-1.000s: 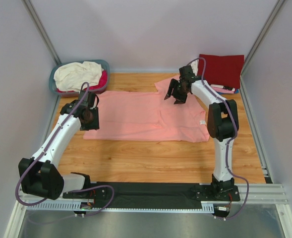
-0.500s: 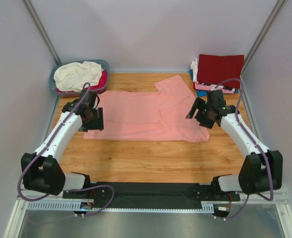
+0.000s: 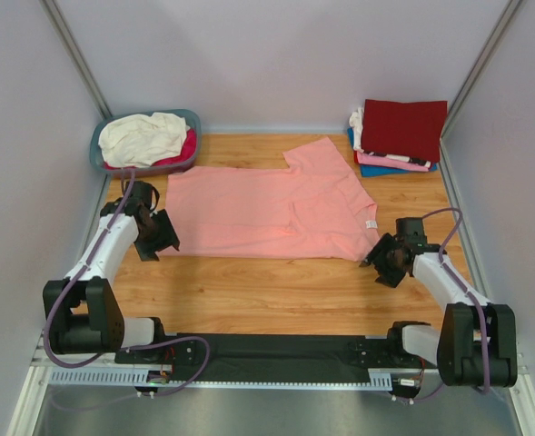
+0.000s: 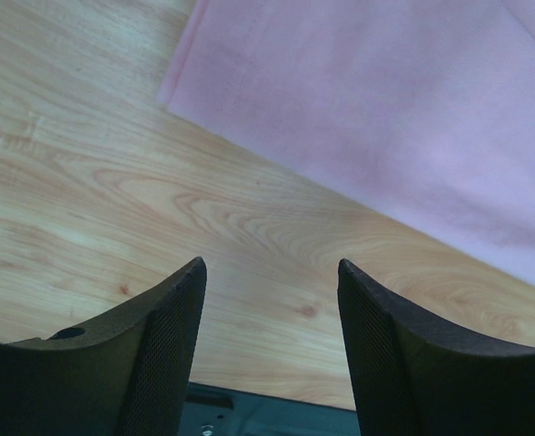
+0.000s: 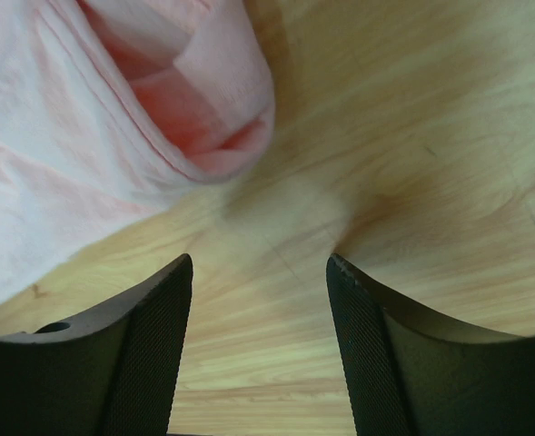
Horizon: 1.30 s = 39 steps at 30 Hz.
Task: Fold and stack the t-shirts
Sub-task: Fold the tshirt
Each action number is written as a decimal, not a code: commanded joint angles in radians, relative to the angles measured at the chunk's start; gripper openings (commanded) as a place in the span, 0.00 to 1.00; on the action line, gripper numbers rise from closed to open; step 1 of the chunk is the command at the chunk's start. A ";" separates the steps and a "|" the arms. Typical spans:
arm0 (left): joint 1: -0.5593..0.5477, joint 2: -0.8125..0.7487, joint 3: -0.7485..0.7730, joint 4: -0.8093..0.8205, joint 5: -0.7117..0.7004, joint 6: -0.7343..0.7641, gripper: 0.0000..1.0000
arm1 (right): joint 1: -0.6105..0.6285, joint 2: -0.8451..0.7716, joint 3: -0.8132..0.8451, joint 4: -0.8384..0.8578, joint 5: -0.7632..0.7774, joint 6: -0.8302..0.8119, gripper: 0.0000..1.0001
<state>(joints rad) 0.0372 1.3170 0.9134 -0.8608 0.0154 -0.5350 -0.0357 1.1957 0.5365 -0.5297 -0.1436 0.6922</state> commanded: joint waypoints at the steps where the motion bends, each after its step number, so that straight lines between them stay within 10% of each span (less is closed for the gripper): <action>1: 0.004 -0.036 -0.034 0.077 -0.072 -0.098 0.67 | -0.036 0.102 0.017 0.154 -0.030 0.001 0.59; 22: 0.007 0.070 -0.096 0.247 -0.266 -0.189 0.62 | -0.171 0.228 0.013 0.274 -0.172 -0.048 0.06; 33: 0.006 0.240 -0.065 0.293 -0.285 -0.229 0.56 | -0.171 0.254 0.013 0.296 -0.195 -0.049 0.00; 39: 0.006 0.260 -0.045 0.309 -0.304 -0.211 0.31 | -0.171 0.271 0.011 0.309 -0.202 -0.045 0.00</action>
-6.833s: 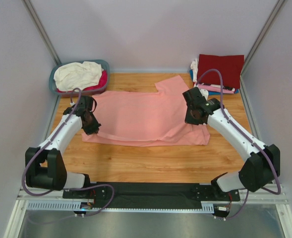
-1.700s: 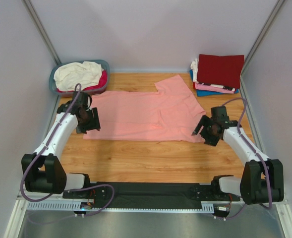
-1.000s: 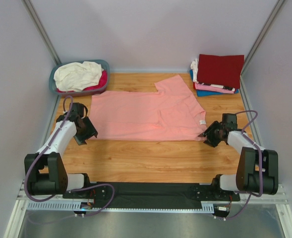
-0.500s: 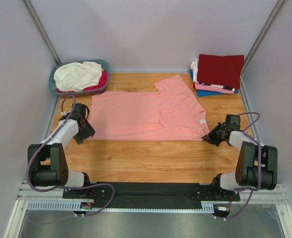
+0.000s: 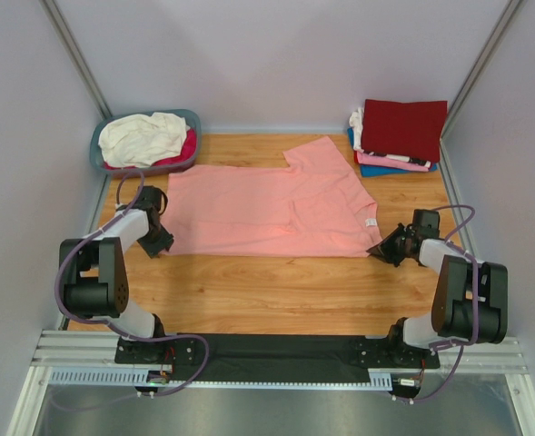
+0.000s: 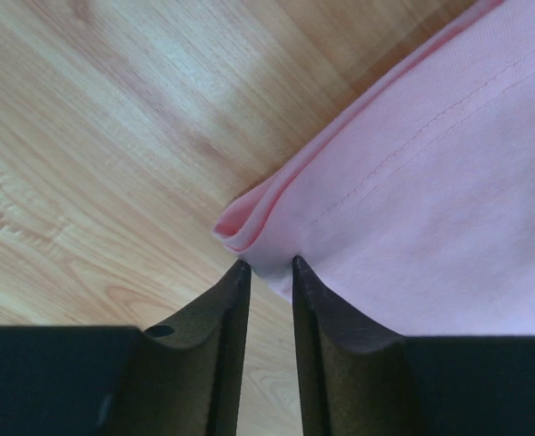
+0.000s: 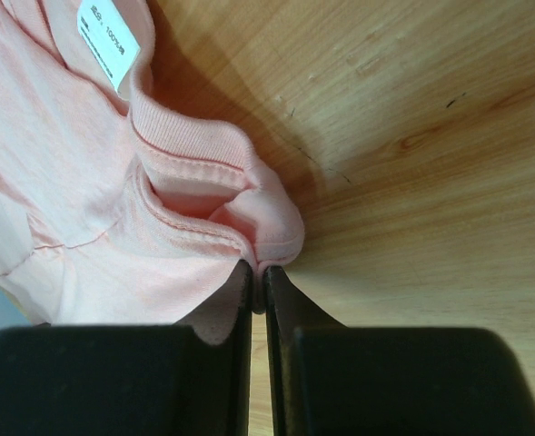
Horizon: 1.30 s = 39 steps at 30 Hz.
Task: Fold and stack the t-shirts
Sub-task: Fold the tshirt
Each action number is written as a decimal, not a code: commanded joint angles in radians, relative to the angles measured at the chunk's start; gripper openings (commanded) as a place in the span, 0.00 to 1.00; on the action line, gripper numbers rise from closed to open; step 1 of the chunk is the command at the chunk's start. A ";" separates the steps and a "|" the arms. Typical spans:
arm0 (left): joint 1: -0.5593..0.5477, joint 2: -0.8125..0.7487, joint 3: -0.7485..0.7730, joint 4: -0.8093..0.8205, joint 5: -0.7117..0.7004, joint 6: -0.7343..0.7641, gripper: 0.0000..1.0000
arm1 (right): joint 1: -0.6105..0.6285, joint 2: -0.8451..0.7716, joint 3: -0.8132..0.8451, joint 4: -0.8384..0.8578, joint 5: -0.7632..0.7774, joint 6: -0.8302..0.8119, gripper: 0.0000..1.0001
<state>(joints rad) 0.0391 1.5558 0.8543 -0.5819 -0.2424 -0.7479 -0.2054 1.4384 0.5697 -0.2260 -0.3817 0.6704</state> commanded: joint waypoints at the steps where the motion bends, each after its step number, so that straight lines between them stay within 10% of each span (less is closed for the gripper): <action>1: 0.004 0.021 0.015 0.031 -0.047 0.008 0.21 | -0.002 0.030 -0.021 0.005 0.037 -0.022 0.00; 5: 0.004 0.021 0.026 0.050 -0.054 0.035 0.00 | -0.002 0.034 -0.016 0.005 0.043 -0.022 0.00; 39: 0.001 -0.643 -0.133 -0.328 0.179 -0.051 0.00 | -0.009 -0.789 -0.059 -0.677 0.260 0.126 0.01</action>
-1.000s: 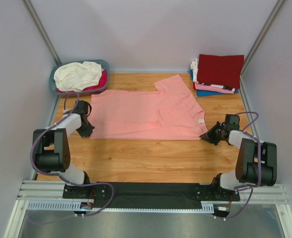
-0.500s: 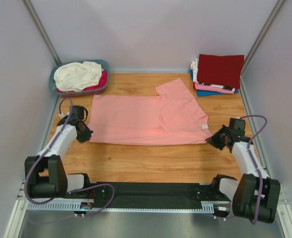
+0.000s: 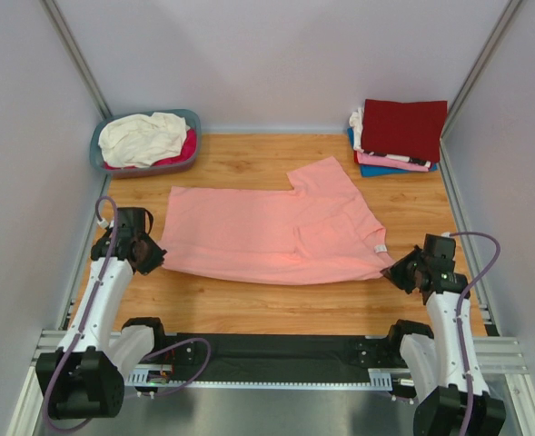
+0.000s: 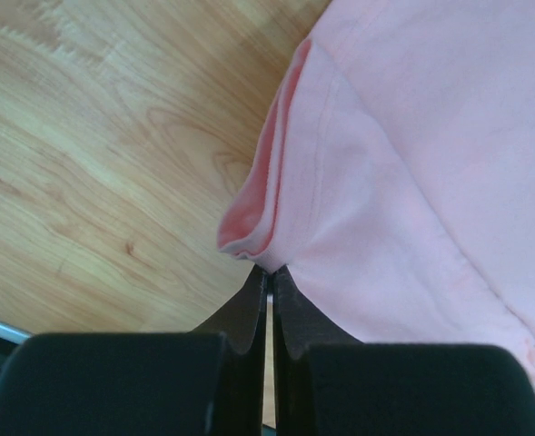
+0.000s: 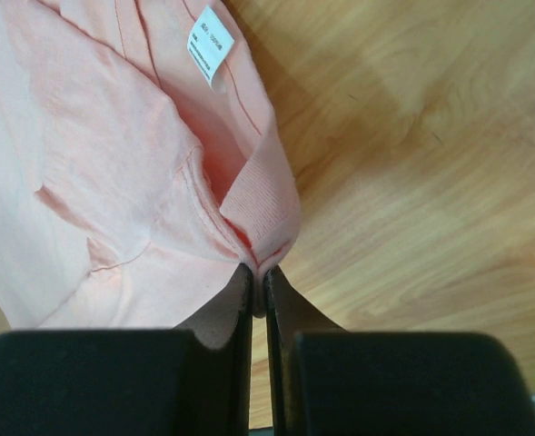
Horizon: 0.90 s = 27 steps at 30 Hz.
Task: Fold and stack the t-shirts
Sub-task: Fold the tshirt
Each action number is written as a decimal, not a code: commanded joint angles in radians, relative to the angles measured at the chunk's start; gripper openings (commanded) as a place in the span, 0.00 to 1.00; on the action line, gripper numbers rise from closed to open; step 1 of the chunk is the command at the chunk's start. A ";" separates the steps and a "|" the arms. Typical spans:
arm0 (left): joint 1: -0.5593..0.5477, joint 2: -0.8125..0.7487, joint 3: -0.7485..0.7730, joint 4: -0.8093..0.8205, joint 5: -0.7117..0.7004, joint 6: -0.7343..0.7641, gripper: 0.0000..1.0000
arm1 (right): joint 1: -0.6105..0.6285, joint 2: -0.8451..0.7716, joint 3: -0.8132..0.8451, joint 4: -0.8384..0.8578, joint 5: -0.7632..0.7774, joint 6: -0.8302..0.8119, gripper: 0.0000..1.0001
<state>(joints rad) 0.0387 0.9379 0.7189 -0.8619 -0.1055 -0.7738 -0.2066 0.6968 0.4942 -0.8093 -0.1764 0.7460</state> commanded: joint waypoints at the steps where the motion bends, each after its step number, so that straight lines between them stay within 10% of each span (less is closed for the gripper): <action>1: 0.001 -0.043 0.016 -0.074 0.044 -0.028 0.00 | -0.008 -0.074 0.021 -0.111 0.058 0.062 0.04; 2: 0.001 -0.057 0.025 -0.087 0.055 -0.028 0.04 | -0.008 -0.086 0.027 -0.129 0.069 0.078 0.14; 5: 0.001 -0.109 0.095 -0.152 0.076 0.011 0.46 | -0.011 -0.128 0.069 -0.189 0.106 0.116 0.90; 7: 0.001 -0.129 0.182 -0.213 0.075 0.050 0.64 | -0.013 -0.144 0.121 -0.237 0.133 0.127 1.00; 16: 0.001 -0.146 0.318 -0.189 0.098 0.318 0.79 | 0.047 0.068 0.213 0.140 -0.060 0.044 0.89; 27: 0.001 -0.131 0.252 -0.104 0.079 0.380 0.76 | 0.354 1.156 1.345 -0.017 0.219 -0.282 0.89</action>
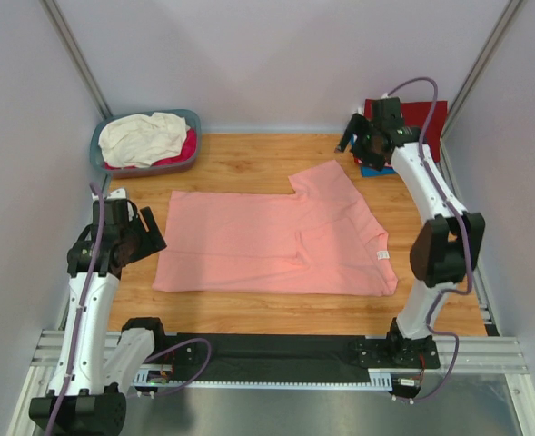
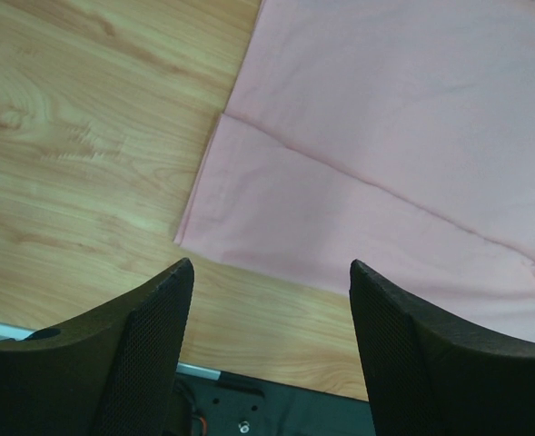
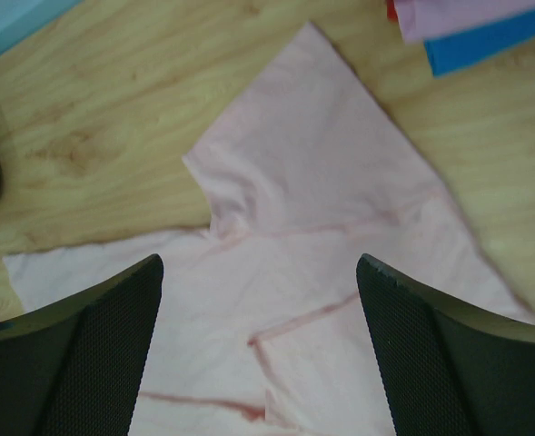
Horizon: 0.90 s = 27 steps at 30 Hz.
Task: Fold and stack the t-shirts
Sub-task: Fold the tshirt
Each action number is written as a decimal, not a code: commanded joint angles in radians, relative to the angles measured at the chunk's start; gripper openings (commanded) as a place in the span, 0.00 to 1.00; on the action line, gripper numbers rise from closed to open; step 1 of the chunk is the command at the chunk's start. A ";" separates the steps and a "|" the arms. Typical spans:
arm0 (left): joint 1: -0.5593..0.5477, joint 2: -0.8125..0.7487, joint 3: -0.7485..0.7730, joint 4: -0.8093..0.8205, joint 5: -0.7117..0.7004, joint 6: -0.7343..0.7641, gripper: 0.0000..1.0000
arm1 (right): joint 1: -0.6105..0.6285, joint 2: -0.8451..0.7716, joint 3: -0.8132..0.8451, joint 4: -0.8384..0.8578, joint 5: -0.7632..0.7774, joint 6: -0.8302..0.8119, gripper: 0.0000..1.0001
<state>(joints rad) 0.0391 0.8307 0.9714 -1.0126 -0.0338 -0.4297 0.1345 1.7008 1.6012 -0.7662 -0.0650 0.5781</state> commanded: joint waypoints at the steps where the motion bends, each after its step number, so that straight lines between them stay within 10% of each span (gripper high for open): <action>1: 0.002 -0.027 -0.003 0.046 0.002 0.031 0.76 | 0.014 0.221 0.320 -0.079 0.122 -0.125 0.88; 11: 0.004 -0.042 -0.007 0.045 -0.020 0.022 0.73 | 0.066 0.747 0.834 -0.045 0.300 -0.236 0.87; 27: 0.002 -0.045 -0.010 0.037 -0.051 0.003 0.70 | 0.094 1.004 0.971 0.005 0.344 -0.178 0.76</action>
<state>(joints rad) 0.0391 0.7860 0.9600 -0.9897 -0.0689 -0.4213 0.2256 2.6751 2.5229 -0.7792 0.2676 0.3725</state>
